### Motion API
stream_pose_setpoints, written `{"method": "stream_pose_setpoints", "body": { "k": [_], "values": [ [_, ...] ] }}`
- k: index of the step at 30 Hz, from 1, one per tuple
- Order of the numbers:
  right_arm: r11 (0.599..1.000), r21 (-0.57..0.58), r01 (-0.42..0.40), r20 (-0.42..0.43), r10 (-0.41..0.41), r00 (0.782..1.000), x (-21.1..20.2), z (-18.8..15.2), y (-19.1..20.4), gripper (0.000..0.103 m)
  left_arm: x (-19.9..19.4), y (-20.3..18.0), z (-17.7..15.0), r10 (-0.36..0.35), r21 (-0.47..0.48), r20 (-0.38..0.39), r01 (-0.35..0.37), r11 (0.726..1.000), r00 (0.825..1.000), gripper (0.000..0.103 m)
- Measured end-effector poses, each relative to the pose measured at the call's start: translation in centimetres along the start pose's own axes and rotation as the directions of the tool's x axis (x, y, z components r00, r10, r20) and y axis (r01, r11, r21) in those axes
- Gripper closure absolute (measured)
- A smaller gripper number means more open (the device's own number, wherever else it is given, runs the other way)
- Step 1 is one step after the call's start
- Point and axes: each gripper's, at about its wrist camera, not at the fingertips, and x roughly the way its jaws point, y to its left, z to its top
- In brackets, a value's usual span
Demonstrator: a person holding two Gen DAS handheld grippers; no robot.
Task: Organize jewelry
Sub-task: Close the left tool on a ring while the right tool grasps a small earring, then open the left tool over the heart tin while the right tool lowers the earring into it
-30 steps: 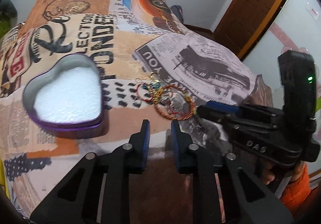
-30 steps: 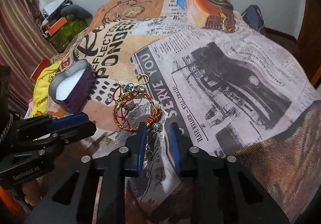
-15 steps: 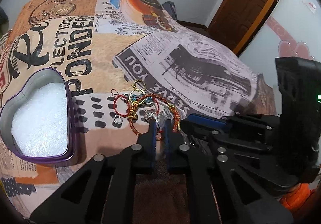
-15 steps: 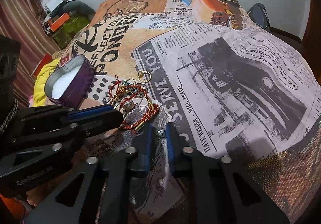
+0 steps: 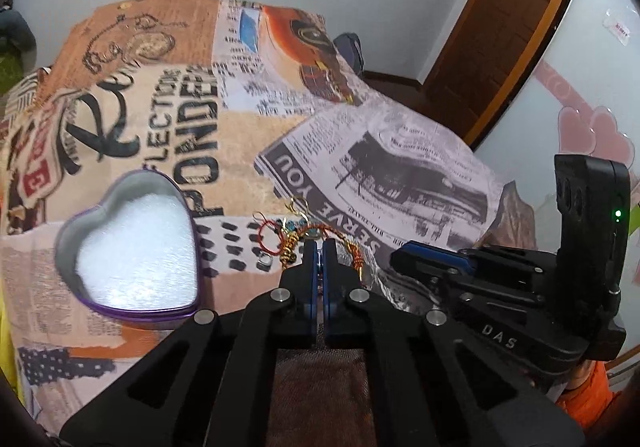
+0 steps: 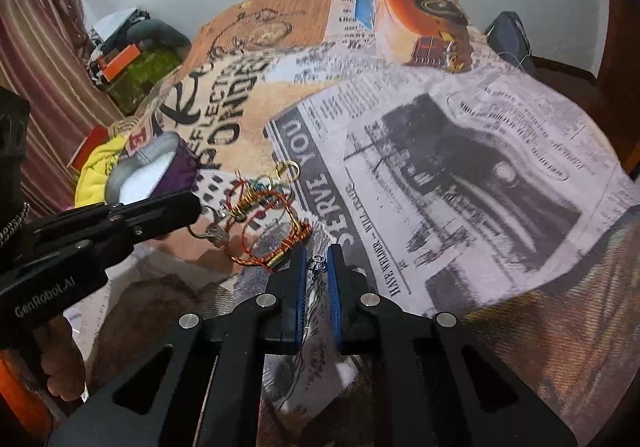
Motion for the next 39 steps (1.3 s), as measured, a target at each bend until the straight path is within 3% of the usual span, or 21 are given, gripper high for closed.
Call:
{"method": "stream_pose_setpoints", "body": {
  "k": [9,21,30,39],
  "values": [
    [1.0,-0.011,0.005,0.102,-0.004,0.995,-3.5,1.3,1.1,0.094,-4.8,0.2,1.0,0.032,-0.005,0.115,-0.032,0.999,0.993,0.103],
    [0.997,-0.074,-0.02,0.224,0.036,0.974,-6.1,4.3,5.7,0.094,-10.1,2.7,2.2,0.115,-0.01,0.235,-0.116,0.993,0.965,0.103],
    [0.986,-0.147,-0.072,0.246,0.107,0.963,-5.0,5.9,9.8,0.094,-11.9,5.6,2.2,0.162,-0.033,0.269,-0.159,0.987,0.949,0.103],
    [0.974,-0.194,-0.116,0.212,0.157,0.965,-2.9,6.3,12.5,0.094,-11.2,7.6,1.5,0.174,-0.045,0.243,-0.168,0.985,0.954,0.103]
  ]
}}
